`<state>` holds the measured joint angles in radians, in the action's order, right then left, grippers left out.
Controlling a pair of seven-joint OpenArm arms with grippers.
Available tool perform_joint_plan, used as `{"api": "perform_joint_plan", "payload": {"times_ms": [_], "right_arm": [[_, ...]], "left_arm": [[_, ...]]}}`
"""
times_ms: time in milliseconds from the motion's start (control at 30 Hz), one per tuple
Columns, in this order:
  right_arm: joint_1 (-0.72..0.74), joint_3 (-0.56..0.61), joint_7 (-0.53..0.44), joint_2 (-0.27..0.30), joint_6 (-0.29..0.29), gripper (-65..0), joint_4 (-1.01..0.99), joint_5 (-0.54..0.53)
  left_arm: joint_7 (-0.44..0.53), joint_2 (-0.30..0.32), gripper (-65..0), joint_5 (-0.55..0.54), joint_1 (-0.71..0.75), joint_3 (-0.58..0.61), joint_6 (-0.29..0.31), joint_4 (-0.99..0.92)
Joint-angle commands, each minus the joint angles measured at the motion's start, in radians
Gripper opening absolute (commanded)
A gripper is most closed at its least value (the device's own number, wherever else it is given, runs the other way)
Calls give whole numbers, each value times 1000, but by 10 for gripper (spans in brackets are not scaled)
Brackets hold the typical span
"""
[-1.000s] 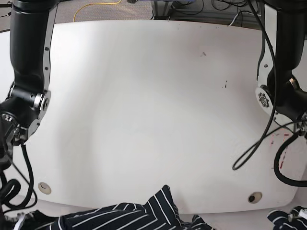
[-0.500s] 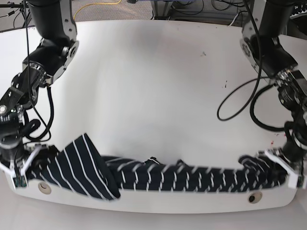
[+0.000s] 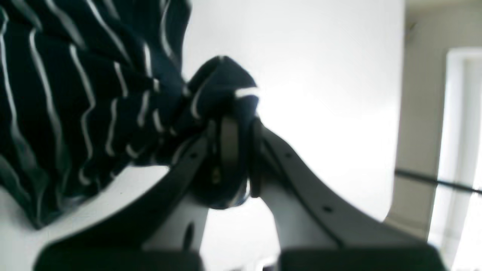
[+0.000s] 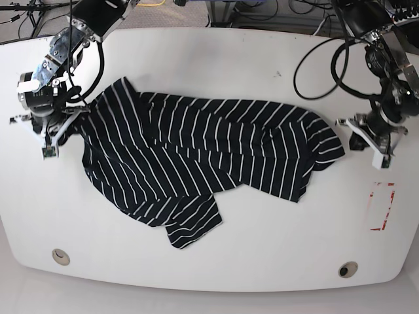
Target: Fold the T-shirt properly
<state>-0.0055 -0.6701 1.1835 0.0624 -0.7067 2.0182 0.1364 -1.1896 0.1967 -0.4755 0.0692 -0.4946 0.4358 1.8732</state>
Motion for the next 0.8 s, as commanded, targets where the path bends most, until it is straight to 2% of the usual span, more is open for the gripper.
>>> {"api": "perform_joint_plan", "payload": {"times_ms": [0,200,533,567,667,700,767], "right_arm": [[-26,-4,-27,-9,9,-636,20,-1],[-104,-3,-27,-16,9,-633,20,-1],[-133,-6,-24,-22,9,-621,20,7],[-133,-6,-23,-20,9,-609,20,7],[-133,-6,-23,-19,9,-514,20,7],[-133,-6,-23,-19,9,-444,20,7],[-132,-6,-23,-17,9,-347,20,7]], "left_arm": [[21,17,-647,-19,34,-3,1,22],[21,33,-647,-19,122,-3,1,24],[24,51,-646,-59,140,-3,1,35],[23,51,-646,-61,140,-3,1,36],[20,51,-646,-61,128,0,1,36],[18,50,-644,-61,110,3,1,36],[3,50,-644,-59,96,3,1,36]]}}
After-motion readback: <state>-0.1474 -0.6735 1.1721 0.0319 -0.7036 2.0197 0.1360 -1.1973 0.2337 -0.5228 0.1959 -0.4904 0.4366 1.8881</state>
